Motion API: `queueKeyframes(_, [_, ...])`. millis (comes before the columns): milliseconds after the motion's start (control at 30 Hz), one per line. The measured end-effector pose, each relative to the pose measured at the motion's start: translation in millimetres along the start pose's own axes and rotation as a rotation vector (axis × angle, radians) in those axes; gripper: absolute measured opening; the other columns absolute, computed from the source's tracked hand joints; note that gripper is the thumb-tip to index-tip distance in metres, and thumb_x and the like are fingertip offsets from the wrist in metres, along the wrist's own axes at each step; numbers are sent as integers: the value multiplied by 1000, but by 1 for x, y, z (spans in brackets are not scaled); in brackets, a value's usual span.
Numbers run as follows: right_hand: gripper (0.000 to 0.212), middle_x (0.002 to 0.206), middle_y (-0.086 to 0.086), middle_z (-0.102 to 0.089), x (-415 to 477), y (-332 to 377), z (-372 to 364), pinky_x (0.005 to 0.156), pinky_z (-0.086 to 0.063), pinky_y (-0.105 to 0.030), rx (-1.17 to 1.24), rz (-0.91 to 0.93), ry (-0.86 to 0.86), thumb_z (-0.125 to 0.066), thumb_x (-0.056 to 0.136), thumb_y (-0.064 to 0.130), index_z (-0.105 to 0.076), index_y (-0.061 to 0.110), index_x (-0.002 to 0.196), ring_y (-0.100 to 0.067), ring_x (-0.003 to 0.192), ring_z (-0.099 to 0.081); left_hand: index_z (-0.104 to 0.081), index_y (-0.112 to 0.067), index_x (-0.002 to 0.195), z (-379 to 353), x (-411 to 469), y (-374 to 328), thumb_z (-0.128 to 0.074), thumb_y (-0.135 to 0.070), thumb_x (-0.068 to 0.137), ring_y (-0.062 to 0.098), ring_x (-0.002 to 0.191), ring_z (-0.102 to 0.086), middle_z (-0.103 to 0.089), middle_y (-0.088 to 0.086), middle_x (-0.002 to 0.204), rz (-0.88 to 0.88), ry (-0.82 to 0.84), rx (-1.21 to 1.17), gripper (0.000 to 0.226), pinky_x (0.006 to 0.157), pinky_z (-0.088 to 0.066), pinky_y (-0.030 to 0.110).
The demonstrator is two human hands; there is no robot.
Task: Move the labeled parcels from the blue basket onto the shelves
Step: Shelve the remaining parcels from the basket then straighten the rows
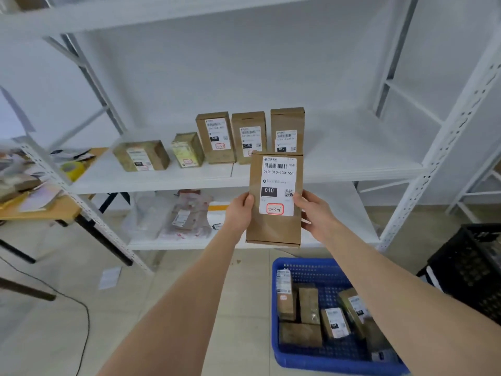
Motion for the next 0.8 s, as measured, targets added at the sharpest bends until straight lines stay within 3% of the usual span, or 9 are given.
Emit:
queueKeyframes(267, [35, 97, 3, -69, 7, -4, -119, 71, -49, -29, -91, 11, 59, -57, 95, 16, -56, 18, 130, -13, 84, -64, -64, -3, 107, 115, 22, 35, -39, -20, 98, 34, 101, -60, -68, 17, 106, -12, -110, 86, 32, 89, -47, 41])
queueKeyframes(500, [31, 101, -2, -68, 24, -12, -216, 65, -49, -25, -98, 6, 82, -57, 94, 11, -60, 15, 125, -12, 79, -64, -65, -1, 99, 201, 48, 70, -41, -16, 99, 28, 83, -55, -65, 18, 97, 2, -200, 72, 28, 65, -36, 28])
queueKeyframes(633, [33, 99, -3, -68, 48, -12, -252, 64, -49, -25, -118, -1, 89, -60, 92, 9, -60, 14, 125, -14, 79, -64, -66, -4, 105, 233, 72, 84, -42, -16, 98, 31, 96, -59, -67, 15, 106, 4, -234, 66, 28, 75, -41, 31])
queueKeyframes(733, [36, 95, -4, -69, 72, -11, -274, 62, -51, -25, -123, -8, 106, -63, 90, 9, -61, 13, 126, -13, 74, -65, -66, -1, 99, 249, 92, 89, -42, -14, 98, 23, 81, -52, -66, 13, 91, 8, -245, 79, 27, 69, -34, 27])
queueKeyframes(800, [35, 94, -4, -68, 89, -8, -288, 71, -53, -29, -124, -13, 130, -63, 90, 8, -61, 13, 124, -13, 74, -65, -62, -2, 85, 260, 109, 93, -42, -13, 98, 20, 75, -47, -59, 14, 81, 31, -257, 77, 26, 67, -33, 27])
Point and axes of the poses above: each hand's wrist, its own x-axis towards the middle knuckle, its own z-axis out of the back of the hand, y = z × x, the point moved 3 cm from there along x, towards the middle knuckle
